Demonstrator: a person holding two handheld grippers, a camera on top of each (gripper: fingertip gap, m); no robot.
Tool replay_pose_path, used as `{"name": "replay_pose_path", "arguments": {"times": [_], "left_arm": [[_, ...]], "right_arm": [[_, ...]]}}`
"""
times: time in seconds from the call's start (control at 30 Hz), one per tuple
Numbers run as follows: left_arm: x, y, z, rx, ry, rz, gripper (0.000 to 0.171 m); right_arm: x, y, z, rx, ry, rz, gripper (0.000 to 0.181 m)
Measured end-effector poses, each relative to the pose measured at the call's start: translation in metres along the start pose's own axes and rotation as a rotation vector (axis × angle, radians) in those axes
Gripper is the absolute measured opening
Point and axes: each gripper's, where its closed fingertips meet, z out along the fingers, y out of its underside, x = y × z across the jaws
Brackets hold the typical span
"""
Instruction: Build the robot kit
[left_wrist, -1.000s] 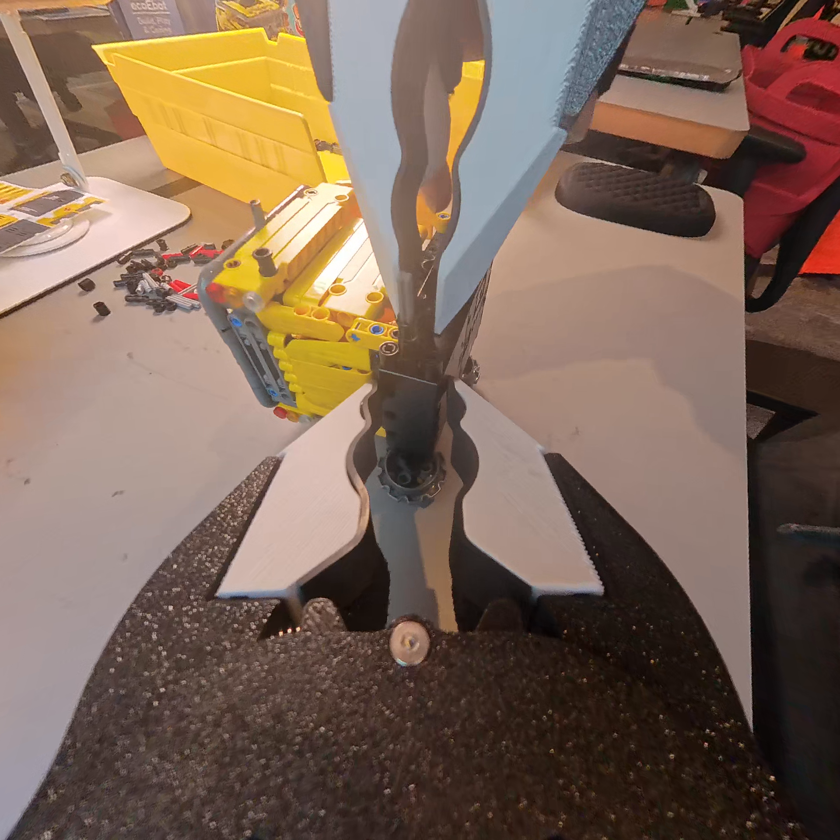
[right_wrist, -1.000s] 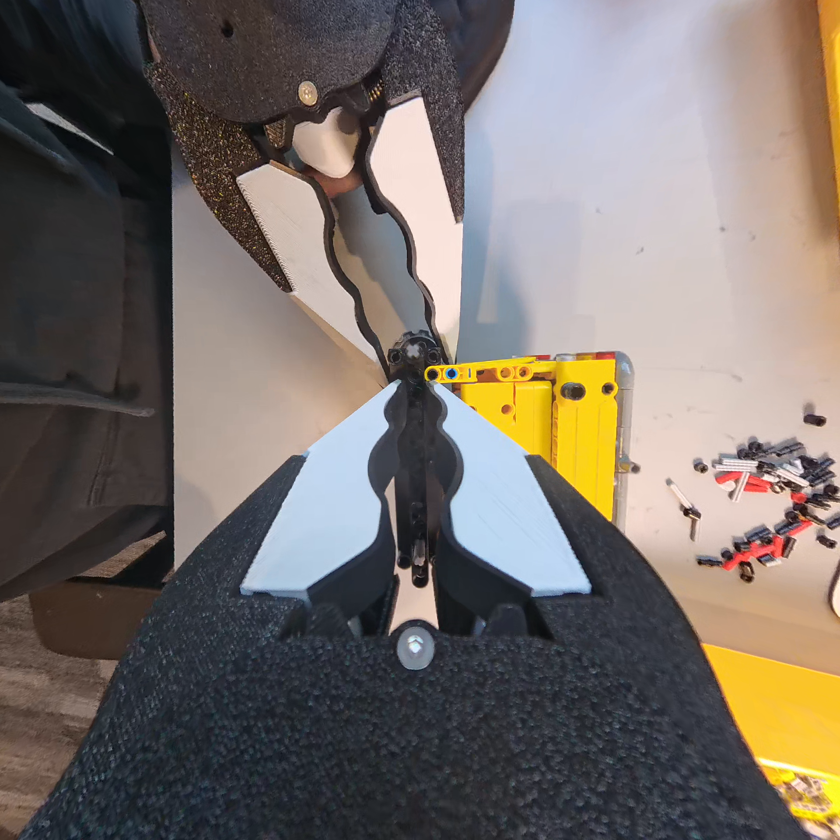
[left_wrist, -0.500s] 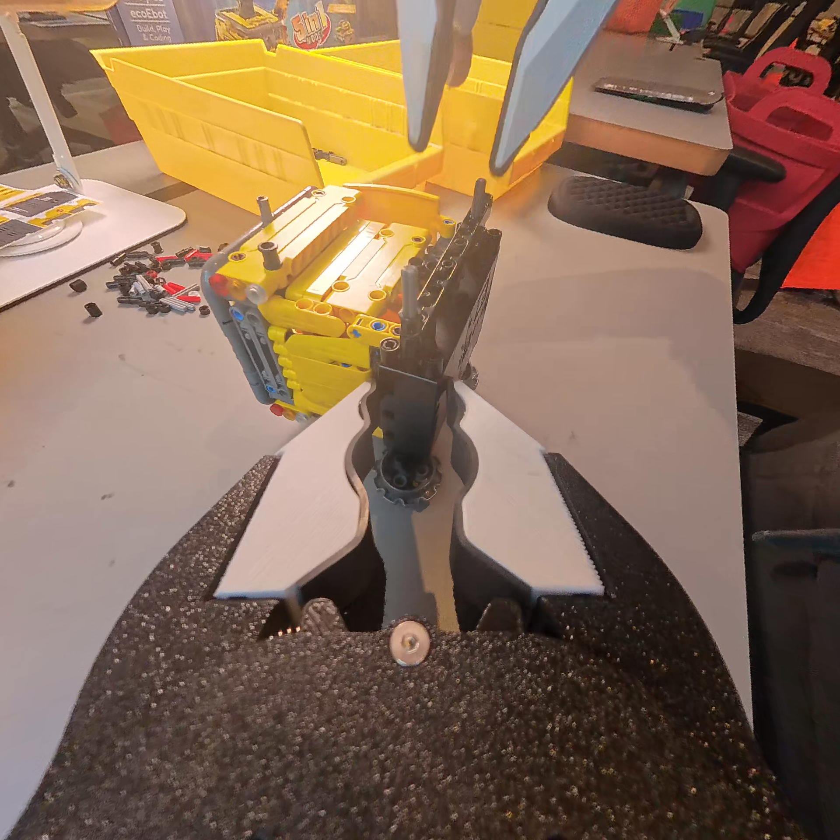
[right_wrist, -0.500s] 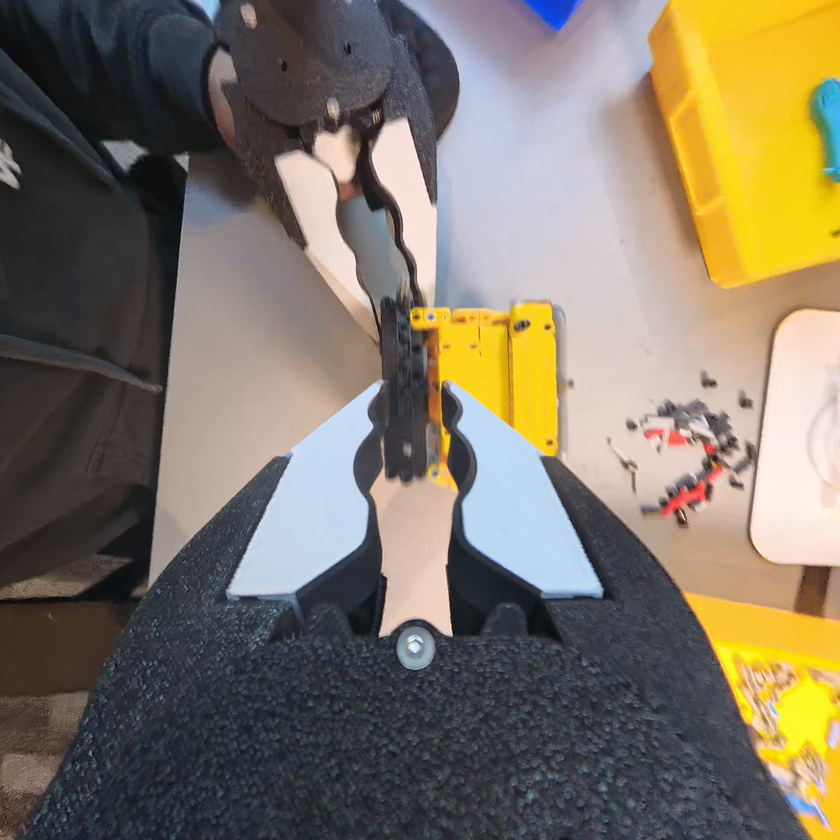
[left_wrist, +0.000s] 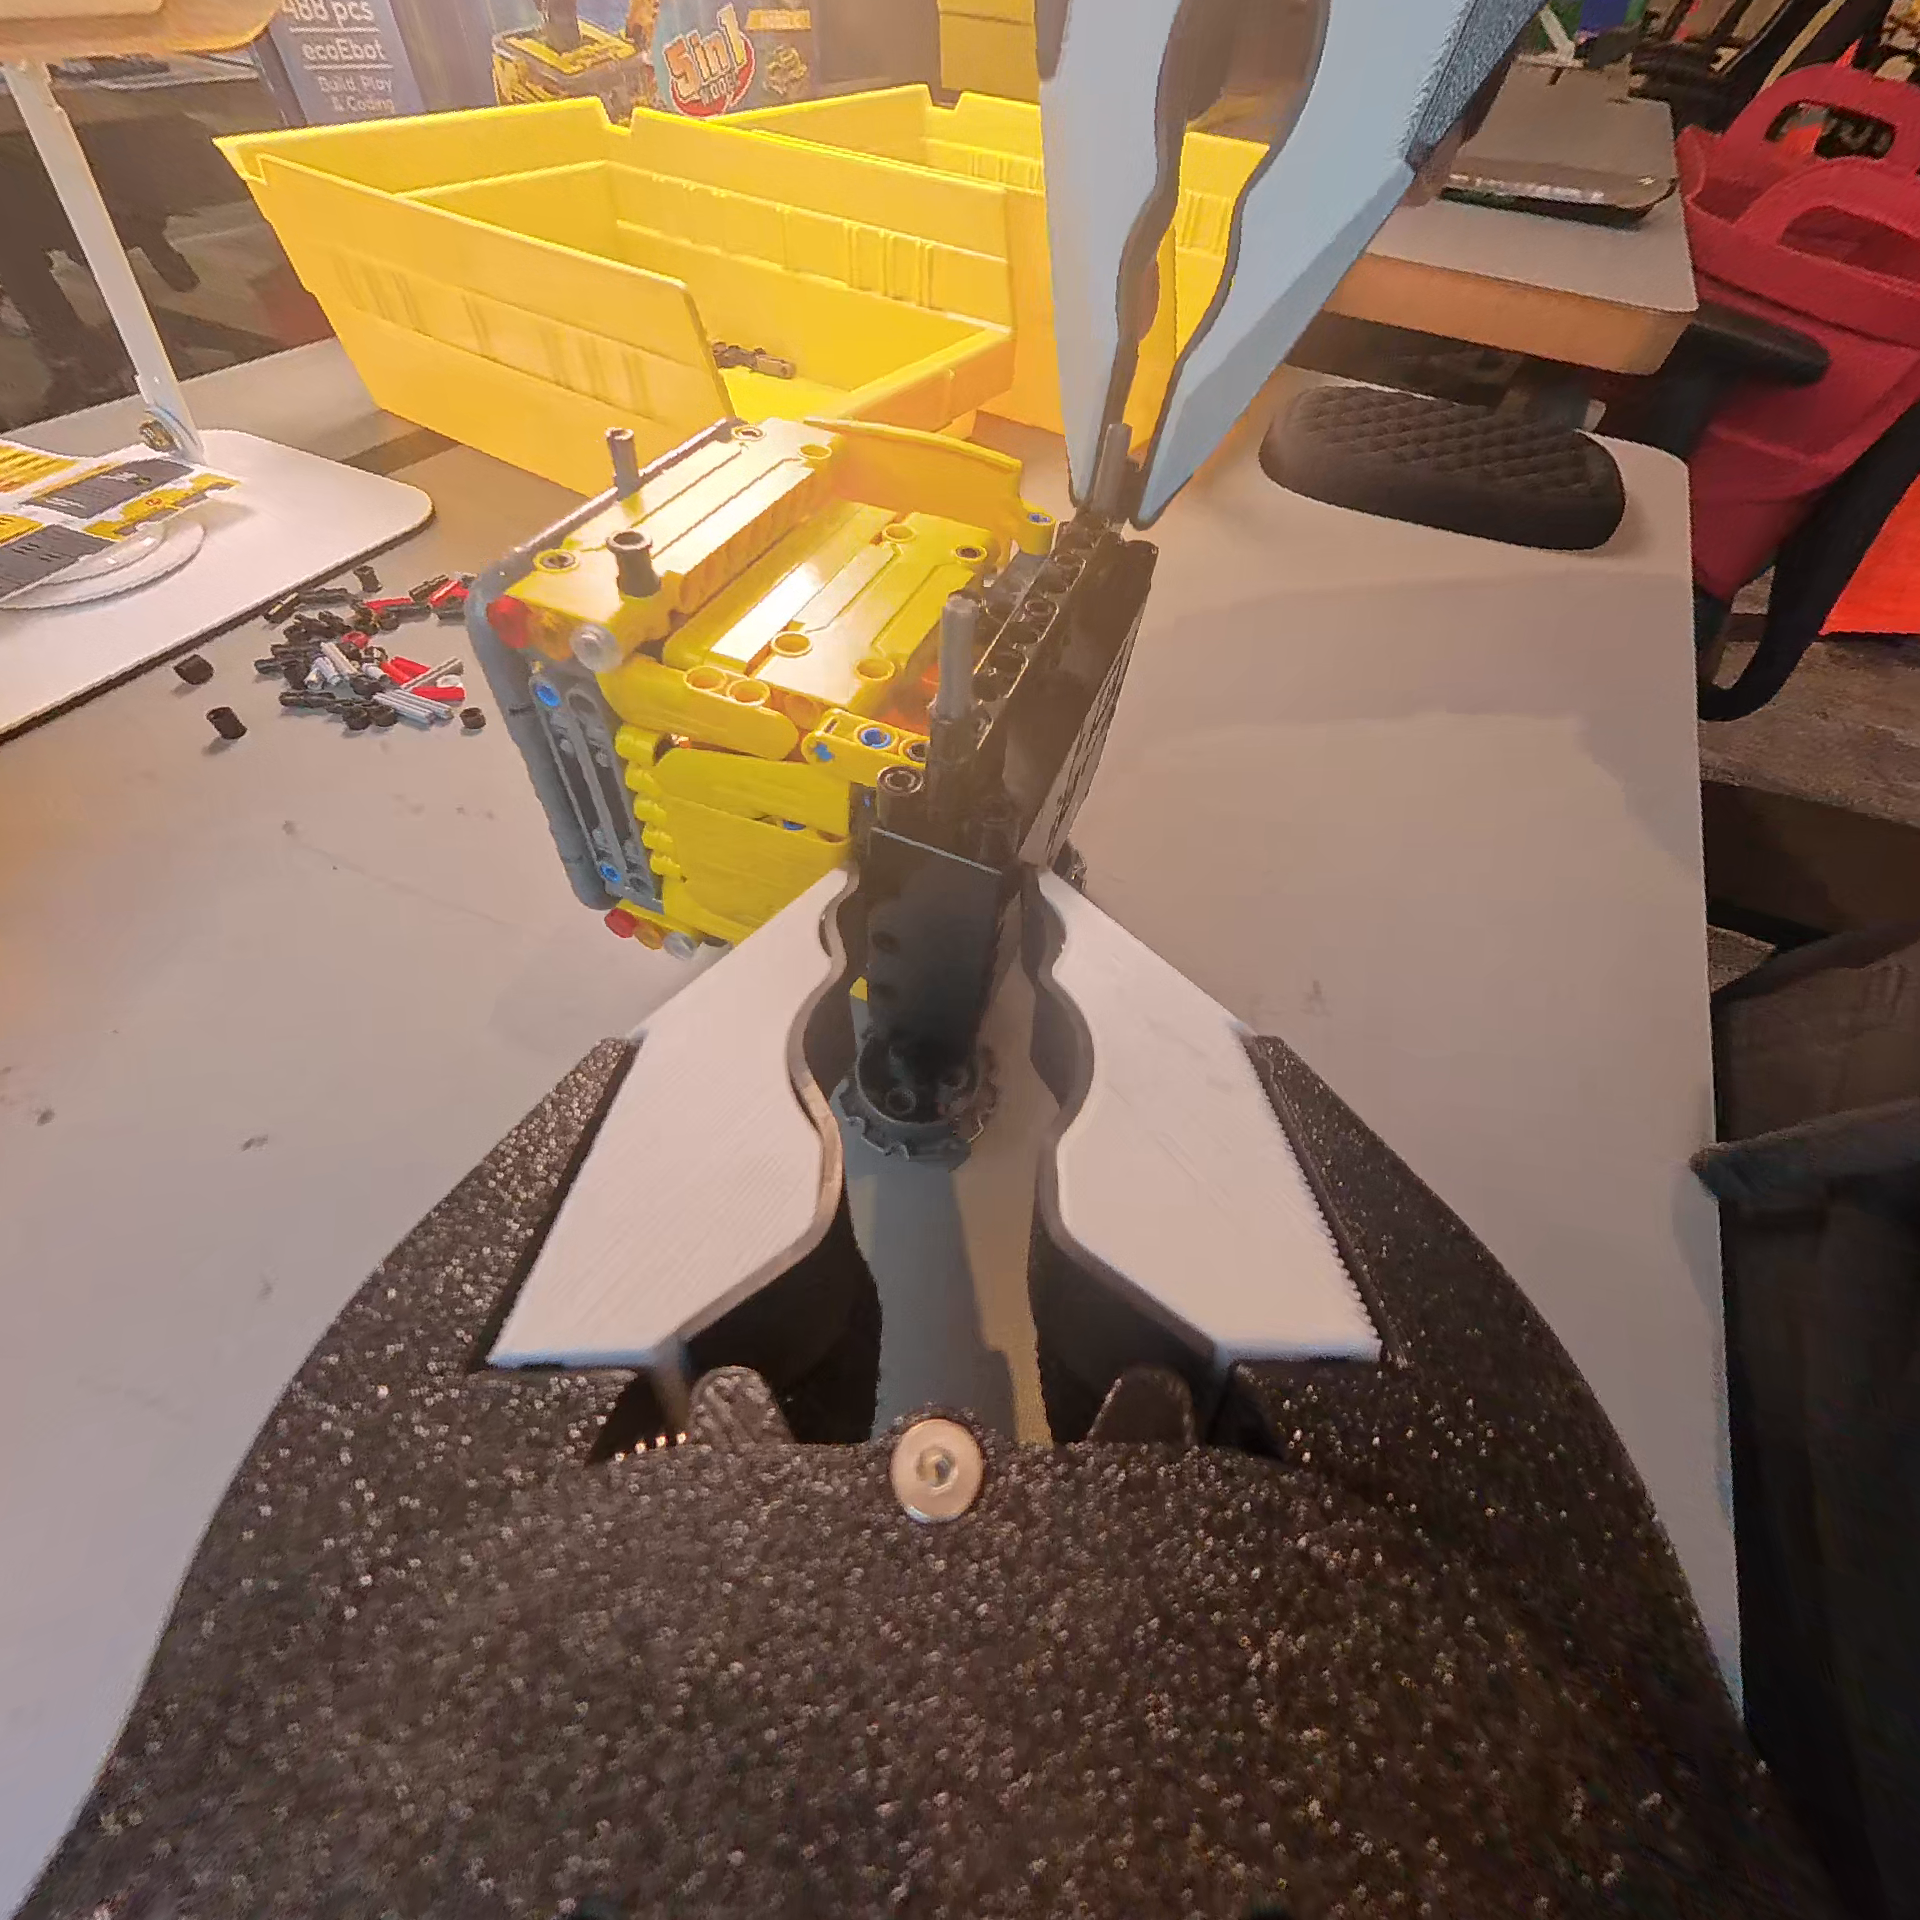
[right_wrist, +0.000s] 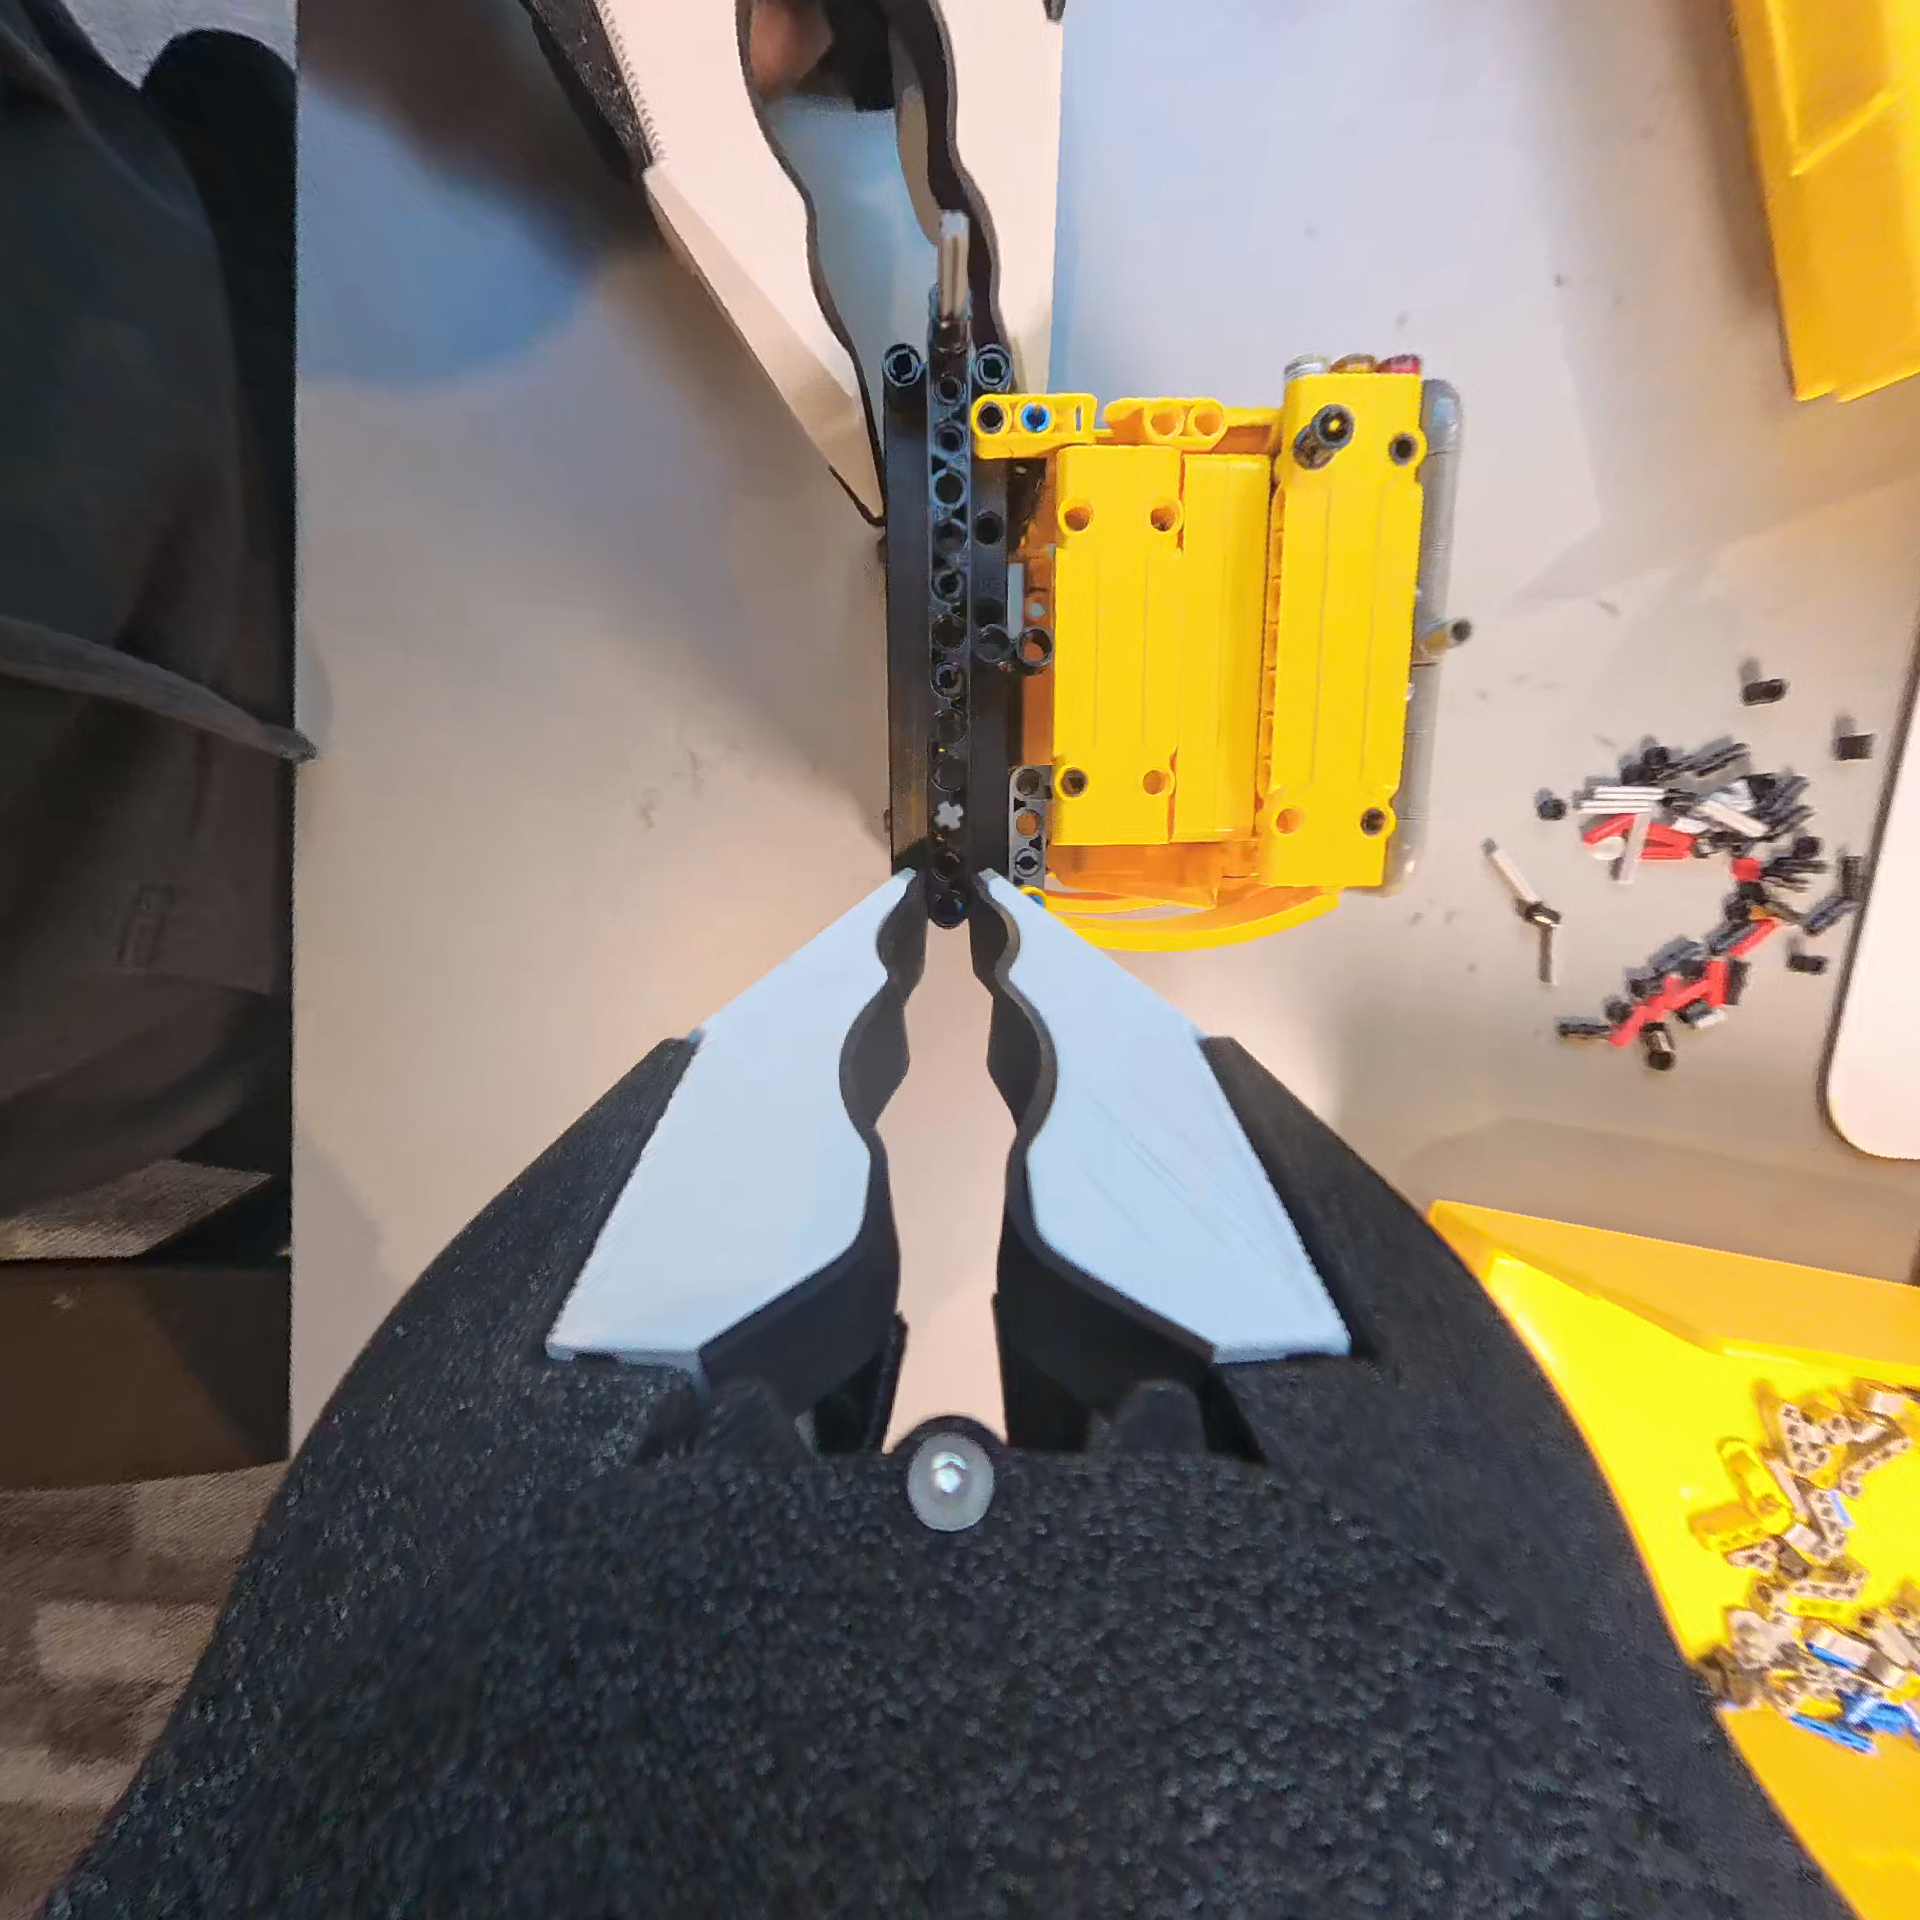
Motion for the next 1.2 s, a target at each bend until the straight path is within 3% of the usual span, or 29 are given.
{"name": "replay_pose_path", "arguments": {"times": [0.4, 0.87, 1.2], "left_arm": [[-0.0001, 0.0006, 0.0002, 0.016, -0.002, -0.046, 0.027], [0.0012, 0.001, -0.0004, 0.021, -0.005, -0.006, 0.026], [0.0038, 0.0005, 0.0004, 0.021, 0.004, 0.006, 0.026]], "right_arm": [[-0.0035, 0.0017, 0.0021, 0.005, 0.072, 0.027, 0.007], [-0.0043, 0.0012, 0.0022, 0.09, -0.012, 0.039, 0.007], [-0.0036, 0.0007, -0.0006, 0.31, 0.073, -0.018, 0.008]]}}
